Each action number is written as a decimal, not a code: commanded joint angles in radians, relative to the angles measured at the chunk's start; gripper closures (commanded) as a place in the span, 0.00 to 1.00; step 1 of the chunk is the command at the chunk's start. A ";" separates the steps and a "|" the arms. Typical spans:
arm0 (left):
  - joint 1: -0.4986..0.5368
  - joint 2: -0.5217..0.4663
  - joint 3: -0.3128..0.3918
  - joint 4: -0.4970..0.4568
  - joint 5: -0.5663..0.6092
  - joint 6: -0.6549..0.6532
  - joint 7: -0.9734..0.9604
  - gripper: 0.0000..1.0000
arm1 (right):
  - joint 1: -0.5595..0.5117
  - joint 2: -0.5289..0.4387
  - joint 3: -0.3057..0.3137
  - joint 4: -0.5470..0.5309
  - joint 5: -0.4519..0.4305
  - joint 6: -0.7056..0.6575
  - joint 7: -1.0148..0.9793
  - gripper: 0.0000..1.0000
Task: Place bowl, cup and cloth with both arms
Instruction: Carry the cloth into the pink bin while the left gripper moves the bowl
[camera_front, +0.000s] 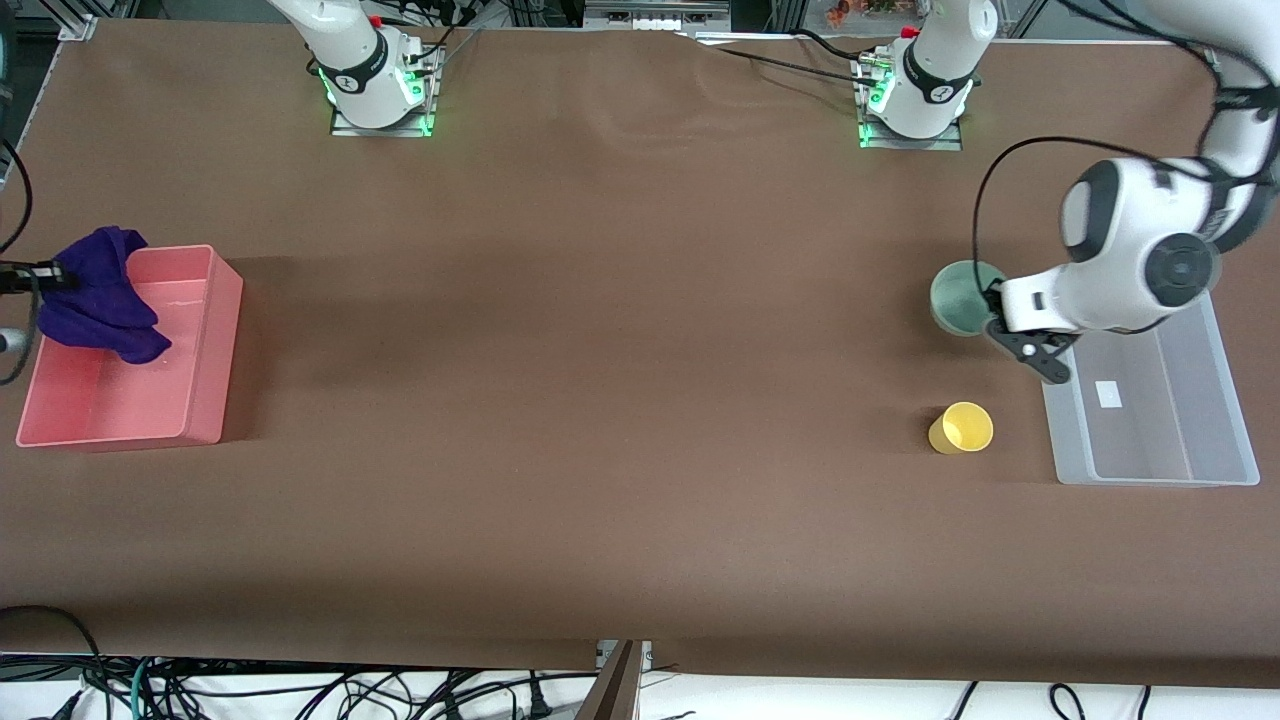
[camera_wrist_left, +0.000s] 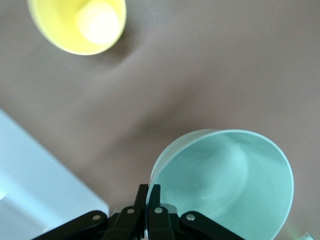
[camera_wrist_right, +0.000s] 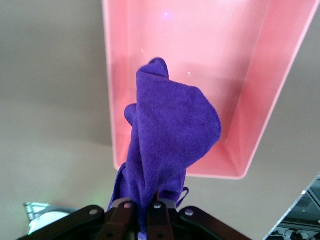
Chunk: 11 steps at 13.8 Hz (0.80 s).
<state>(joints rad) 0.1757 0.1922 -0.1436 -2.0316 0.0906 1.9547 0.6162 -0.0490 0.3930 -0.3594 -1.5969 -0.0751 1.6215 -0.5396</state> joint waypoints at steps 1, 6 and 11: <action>0.005 0.016 0.021 0.155 0.098 -0.146 0.022 1.00 | -0.008 -0.005 -0.024 -0.167 -0.011 0.186 -0.043 1.00; 0.200 0.110 0.021 0.227 0.173 -0.065 0.239 1.00 | -0.018 0.067 -0.035 -0.287 0.006 0.429 -0.049 1.00; 0.332 0.277 0.021 0.235 0.172 0.194 0.352 1.00 | -0.017 0.067 -0.035 -0.255 0.046 0.459 -0.042 0.00</action>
<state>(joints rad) 0.4858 0.3970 -0.1084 -1.8402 0.2412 2.0946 0.9371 -0.0668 0.4910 -0.3931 -1.8716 -0.0557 2.0849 -0.5713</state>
